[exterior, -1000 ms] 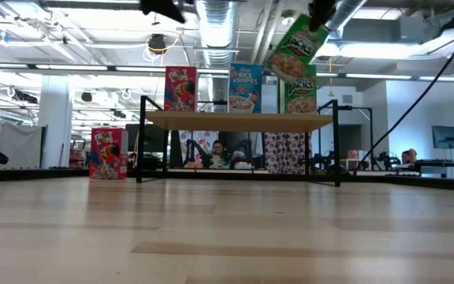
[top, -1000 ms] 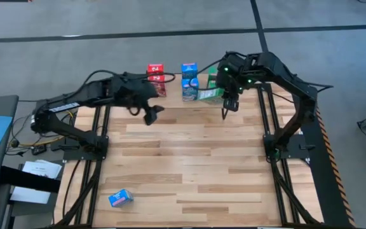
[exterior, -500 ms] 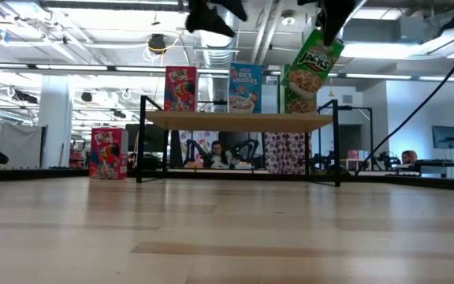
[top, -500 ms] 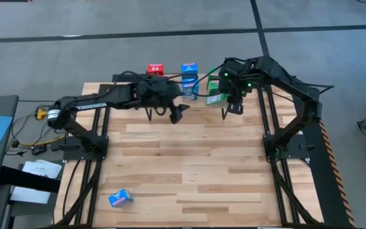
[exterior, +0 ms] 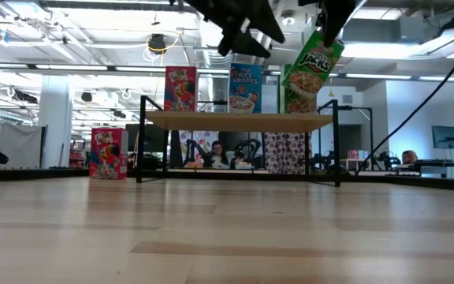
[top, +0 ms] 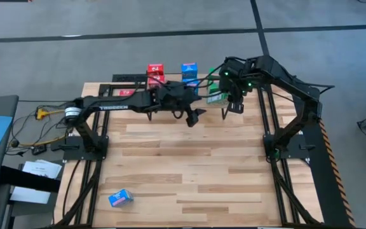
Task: Stack cereal on shelf
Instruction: Put the green cereal box on the shelf aligned with the other green cereal box
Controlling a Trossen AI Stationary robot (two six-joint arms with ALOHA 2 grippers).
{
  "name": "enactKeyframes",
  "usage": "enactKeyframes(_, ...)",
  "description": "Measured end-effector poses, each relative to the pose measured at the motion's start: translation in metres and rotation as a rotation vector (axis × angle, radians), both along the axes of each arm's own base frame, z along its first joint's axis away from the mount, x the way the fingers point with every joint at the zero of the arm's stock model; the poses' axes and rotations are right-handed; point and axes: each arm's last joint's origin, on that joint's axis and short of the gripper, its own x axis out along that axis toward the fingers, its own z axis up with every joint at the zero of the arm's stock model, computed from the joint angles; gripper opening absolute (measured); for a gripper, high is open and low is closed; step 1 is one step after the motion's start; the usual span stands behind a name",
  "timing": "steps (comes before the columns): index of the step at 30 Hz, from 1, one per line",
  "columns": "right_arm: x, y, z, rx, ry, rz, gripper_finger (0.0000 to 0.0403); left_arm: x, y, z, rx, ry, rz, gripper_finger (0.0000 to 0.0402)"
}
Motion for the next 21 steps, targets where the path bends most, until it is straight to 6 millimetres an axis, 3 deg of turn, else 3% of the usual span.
enactKeyframes(4,0.0,0.0,0.0,0.0,0.0,0.0,0.0159,0.008,0.002,-0.01,0.034,0.019,-0.015,0.0286)
enactKeyframes(12,0.002,-0.001,-0.008,0.008,0.035,0.018,0.0159,0.008,0.004,-0.009,0.076,0.019,-0.036,0.0286)
enactKeyframes(21,0.002,-0.001,-0.011,0.011,0.043,0.021,0.0159,0.02,0.021,-0.026,-0.015,-0.029,-0.124,0.0286)
